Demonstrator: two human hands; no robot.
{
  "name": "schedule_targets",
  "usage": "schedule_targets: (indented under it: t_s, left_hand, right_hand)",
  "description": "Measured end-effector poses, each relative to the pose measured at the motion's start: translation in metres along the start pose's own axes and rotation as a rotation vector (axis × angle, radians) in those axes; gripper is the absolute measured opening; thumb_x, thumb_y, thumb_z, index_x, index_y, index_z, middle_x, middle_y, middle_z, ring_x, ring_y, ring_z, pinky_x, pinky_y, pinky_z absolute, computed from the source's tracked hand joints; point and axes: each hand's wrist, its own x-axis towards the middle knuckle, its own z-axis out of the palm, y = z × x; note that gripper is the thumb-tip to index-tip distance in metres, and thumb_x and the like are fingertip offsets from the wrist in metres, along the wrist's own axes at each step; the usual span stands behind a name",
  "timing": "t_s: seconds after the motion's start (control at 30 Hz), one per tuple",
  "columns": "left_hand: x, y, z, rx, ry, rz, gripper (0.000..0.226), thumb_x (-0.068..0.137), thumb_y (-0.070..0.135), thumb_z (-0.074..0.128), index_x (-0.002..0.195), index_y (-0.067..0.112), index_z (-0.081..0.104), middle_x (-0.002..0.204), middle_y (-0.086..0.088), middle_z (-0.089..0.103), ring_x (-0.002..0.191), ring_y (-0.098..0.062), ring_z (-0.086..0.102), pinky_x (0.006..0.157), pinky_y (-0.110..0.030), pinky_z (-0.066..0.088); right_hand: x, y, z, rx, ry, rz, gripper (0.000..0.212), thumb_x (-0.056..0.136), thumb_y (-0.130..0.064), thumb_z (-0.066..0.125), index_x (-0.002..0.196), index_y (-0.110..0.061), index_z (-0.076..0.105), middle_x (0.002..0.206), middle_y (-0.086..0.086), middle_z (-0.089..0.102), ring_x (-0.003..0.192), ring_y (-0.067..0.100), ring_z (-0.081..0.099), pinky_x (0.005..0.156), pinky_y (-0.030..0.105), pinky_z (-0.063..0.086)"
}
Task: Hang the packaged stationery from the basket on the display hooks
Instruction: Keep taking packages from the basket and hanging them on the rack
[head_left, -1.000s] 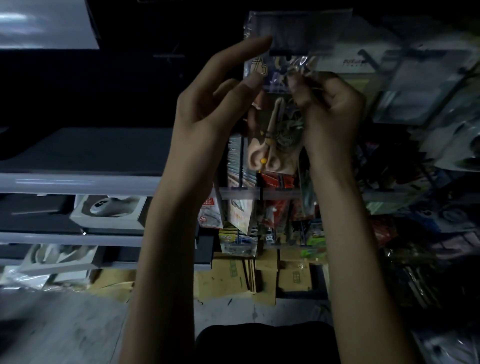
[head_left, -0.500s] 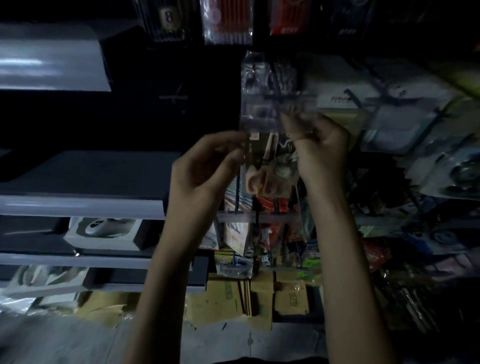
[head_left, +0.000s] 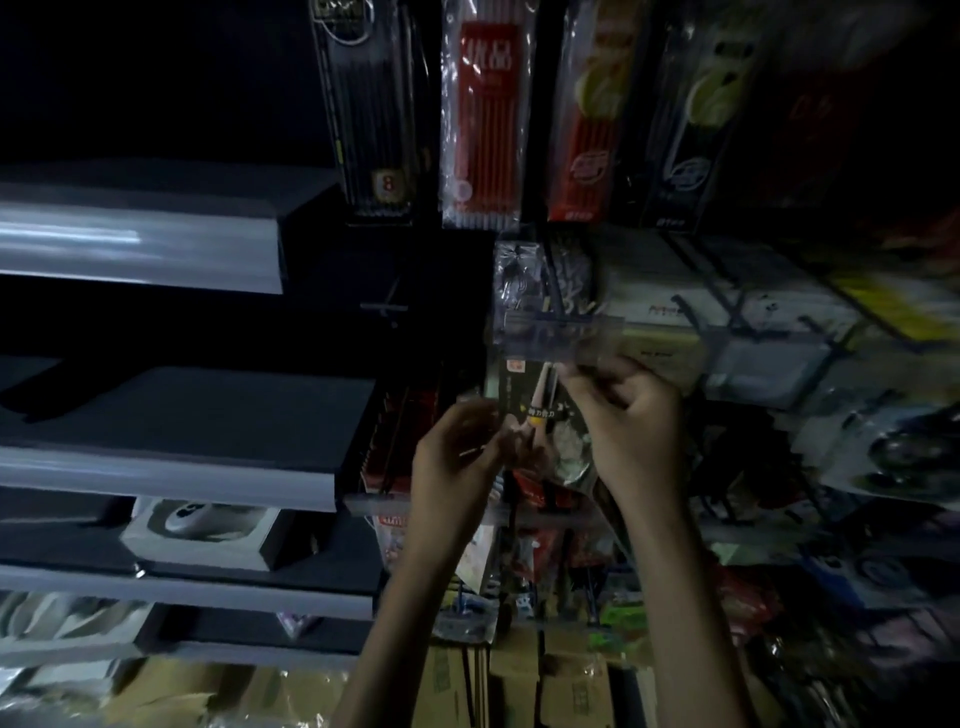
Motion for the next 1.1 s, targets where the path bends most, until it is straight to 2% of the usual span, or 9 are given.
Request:
schedule_targets:
  t_s: [0.07, 0.17, 0.27, 0.37, 0.47, 0.7, 0.9, 1.0, 1.1]
  left_hand:
    - [-0.004, 0.005, 0.003, -0.007, 0.022, 0.003, 0.030, 0.097, 0.018, 0.074, 0.114, 0.042, 0.068, 0.110, 0.015, 0.077, 0.108, 0.000, 0.071, 0.086, -0.018, 0.056]
    - [-0.014, 0.010, 0.005, -0.094, 0.040, -0.007, 0.037, 0.096, 0.023, 0.071, 0.132, 0.031, 0.063, 0.114, 0.009, 0.077, 0.109, -0.004, 0.072, 0.085, -0.018, 0.058]
    - [-0.025, 0.009, 0.004, -0.105, 0.023, -0.023, 0.040, 0.097, 0.031, 0.068, 0.136, 0.034, 0.060, 0.124, 0.015, 0.073, 0.117, -0.003, 0.069, 0.090, -0.023, 0.059]
    - [-0.030, 0.007, 0.002, -0.070, 0.026, -0.011, 0.039, 0.100, 0.035, 0.066, 0.137, 0.043, 0.060, 0.130, 0.023, 0.069, 0.122, 0.001, 0.065, 0.093, -0.022, 0.057]
    - [-0.031, 0.005, 0.002, -0.058, 0.021, 0.000, 0.039, 0.102, 0.034, 0.064, 0.140, 0.046, 0.059, 0.133, 0.021, 0.068, 0.123, 0.000, 0.065, 0.096, -0.027, 0.057]
    - [-0.013, -0.008, 0.005, -0.107, 0.039, -0.008, 0.045, 0.103, 0.026, 0.067, 0.142, 0.047, 0.059, 0.142, 0.013, 0.059, 0.131, -0.007, 0.060, 0.109, -0.043, 0.054]
    - [0.013, -0.016, 0.012, -0.124, 0.048, -0.020, 0.045, 0.102, 0.028, 0.070, 0.140, 0.049, 0.059, 0.140, 0.012, 0.060, 0.128, -0.005, 0.062, 0.110, -0.039, 0.052]
    - [0.026, -0.018, 0.015, -0.119, 0.061, -0.011, 0.043, 0.101, 0.027, 0.070, 0.141, 0.040, 0.059, 0.142, 0.008, 0.057, 0.128, -0.006, 0.061, 0.106, -0.030, 0.053]
    - [0.035, -0.028, 0.018, -0.059, 0.091, -0.009, 0.043, 0.101, 0.026, 0.071, 0.143, 0.032, 0.060, 0.137, 0.005, 0.060, 0.124, -0.007, 0.064, 0.105, -0.035, 0.056]
  right_hand:
    - [-0.008, 0.004, -0.002, -0.110, 0.031, -0.003, 0.028, 0.087, -0.050, 0.077, 0.099, -0.025, 0.076, 0.087, -0.011, 0.077, 0.081, 0.003, 0.072, 0.068, 0.033, 0.057]
    - [-0.025, 0.007, -0.003, -0.267, 0.082, -0.025, 0.032, 0.089, -0.054, 0.072, 0.112, -0.031, 0.070, 0.094, -0.013, 0.075, 0.081, 0.002, 0.070, 0.066, 0.034, 0.059]
    - [-0.039, 0.013, 0.001, -0.244, 0.093, -0.006, 0.027, 0.095, -0.053, 0.065, 0.118, -0.043, 0.055, 0.105, -0.014, 0.072, 0.084, 0.002, 0.070, 0.067, 0.037, 0.060]
    - [-0.045, 0.020, 0.003, -0.301, 0.089, -0.052, 0.023, 0.098, -0.055, 0.059, 0.118, -0.046, 0.051, 0.107, -0.019, 0.069, 0.084, 0.000, 0.068, 0.062, 0.027, 0.054]
    - [-0.045, 0.024, 0.004, -0.335, 0.119, -0.073, 0.024, 0.098, -0.055, 0.059, 0.118, -0.041, 0.056, 0.103, -0.023, 0.062, 0.089, 0.001, 0.065, 0.064, 0.022, 0.049]
    - [-0.027, 0.026, 0.019, -0.310, 0.160, -0.054, 0.015, 0.096, -0.052, 0.064, 0.103, -0.042, 0.056, 0.093, -0.019, 0.069, 0.078, 0.003, 0.068, 0.060, 0.031, 0.055]
    - [0.001, 0.035, 0.031, -0.325, 0.156, -0.044, 0.016, 0.098, -0.051, 0.063, 0.098, -0.036, 0.058, 0.077, -0.021, 0.065, 0.071, 0.006, 0.068, 0.059, 0.036, 0.057]
    - [0.012, 0.031, 0.034, -0.355, 0.161, -0.003, 0.014, 0.096, -0.045, 0.067, 0.097, -0.035, 0.058, 0.069, -0.018, 0.058, 0.066, 0.011, 0.062, 0.057, 0.031, 0.048]
    - [0.014, 0.026, 0.033, -0.414, 0.192, -0.010, 0.016, 0.095, -0.045, 0.069, 0.095, -0.035, 0.057, 0.066, -0.013, 0.057, 0.062, 0.016, 0.059, 0.053, 0.030, 0.043]
